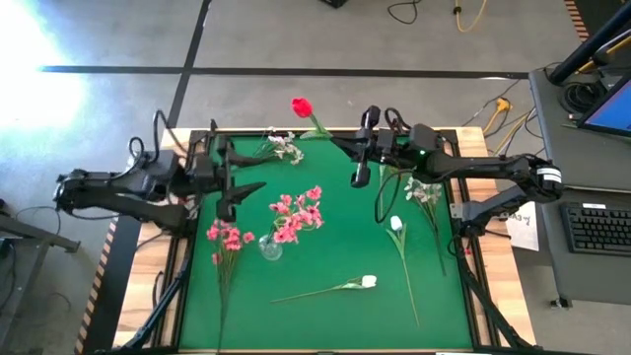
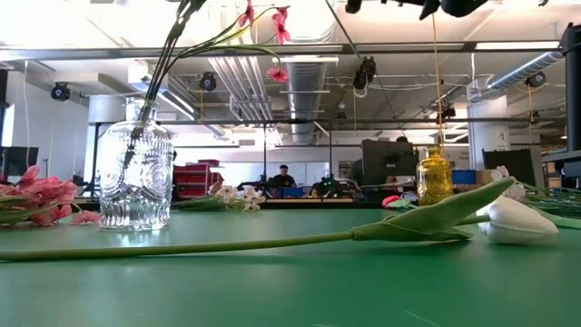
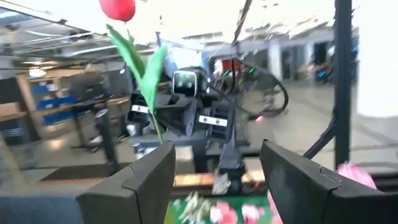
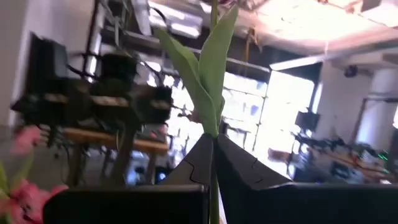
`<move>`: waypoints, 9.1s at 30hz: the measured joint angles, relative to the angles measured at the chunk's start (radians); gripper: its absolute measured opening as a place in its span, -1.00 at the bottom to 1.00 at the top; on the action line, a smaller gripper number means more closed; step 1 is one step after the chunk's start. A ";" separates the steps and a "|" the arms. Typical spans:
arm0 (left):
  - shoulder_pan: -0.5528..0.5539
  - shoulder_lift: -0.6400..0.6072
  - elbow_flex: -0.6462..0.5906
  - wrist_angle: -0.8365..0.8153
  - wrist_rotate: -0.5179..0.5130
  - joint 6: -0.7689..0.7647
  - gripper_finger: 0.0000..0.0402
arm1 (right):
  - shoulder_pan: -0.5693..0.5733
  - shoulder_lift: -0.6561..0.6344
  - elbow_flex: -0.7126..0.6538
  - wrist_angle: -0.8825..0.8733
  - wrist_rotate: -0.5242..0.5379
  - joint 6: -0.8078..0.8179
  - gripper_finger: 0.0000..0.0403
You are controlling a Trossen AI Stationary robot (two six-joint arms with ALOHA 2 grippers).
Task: Sort flowers into vase by color
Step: Put the left red flowers into the transparent vase, then put the right white flowers into the yellow vase
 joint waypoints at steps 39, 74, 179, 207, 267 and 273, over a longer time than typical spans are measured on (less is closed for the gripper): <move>0.198 0.465 0.342 0.191 0.350 -0.008 -0.05 | 0.078 0.155 0.217 -0.033 -0.093 -0.069 -0.95; 0.110 0.265 0.608 -0.583 0.086 -0.119 -1.00 | 0.078 -0.021 0.217 -0.519 0.153 0.045 0.30; -0.722 0.155 0.447 -1.164 -0.782 -0.893 0.52 | 0.077 -0.149 0.204 -1.002 0.154 0.120 0.28; -0.605 0.268 0.467 -0.903 -0.966 -0.680 0.52 | 0.140 -0.319 -0.065 -1.090 0.153 0.189 0.14; -0.442 0.226 0.538 -1.347 -0.806 -0.594 0.42 | 0.548 -0.070 -0.175 -1.724 0.189 1.523 0.32; -0.442 0.224 0.538 -1.349 -0.806 -0.591 0.42 | 0.547 0.064 -0.175 -1.677 0.205 1.519 0.46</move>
